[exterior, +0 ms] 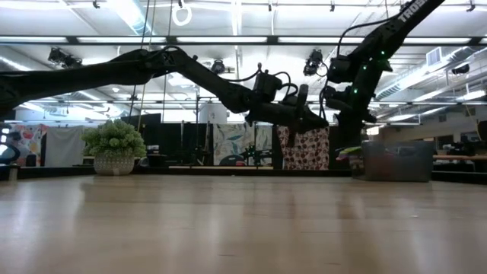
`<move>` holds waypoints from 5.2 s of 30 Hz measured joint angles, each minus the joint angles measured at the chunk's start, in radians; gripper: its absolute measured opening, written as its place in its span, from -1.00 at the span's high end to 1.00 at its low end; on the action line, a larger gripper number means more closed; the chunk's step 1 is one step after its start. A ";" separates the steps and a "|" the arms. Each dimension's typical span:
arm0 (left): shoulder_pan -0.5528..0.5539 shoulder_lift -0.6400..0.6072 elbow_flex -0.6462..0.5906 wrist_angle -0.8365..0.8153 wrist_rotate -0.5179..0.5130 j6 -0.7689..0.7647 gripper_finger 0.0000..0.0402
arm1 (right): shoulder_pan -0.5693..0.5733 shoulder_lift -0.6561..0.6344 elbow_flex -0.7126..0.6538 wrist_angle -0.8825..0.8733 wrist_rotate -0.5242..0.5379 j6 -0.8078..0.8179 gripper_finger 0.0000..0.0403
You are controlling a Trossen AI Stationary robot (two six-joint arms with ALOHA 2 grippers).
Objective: Nest measuring cups in basket
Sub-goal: Adjust the stack of measuring cups in the black bin
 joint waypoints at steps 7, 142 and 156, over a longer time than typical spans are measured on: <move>0.030 0.003 -0.003 -0.013 0.001 -0.027 0.97 | -0.012 0.004 -0.058 0.065 0.005 -0.021 0.75; -0.304 -0.075 -0.001 -0.288 -0.375 1.190 0.25 | -0.039 -0.558 0.177 -0.814 -0.107 0.034 0.95; -0.292 -0.042 0.000 -0.257 -0.375 1.251 0.25 | -0.039 -0.558 0.177 -0.814 -0.111 0.063 0.95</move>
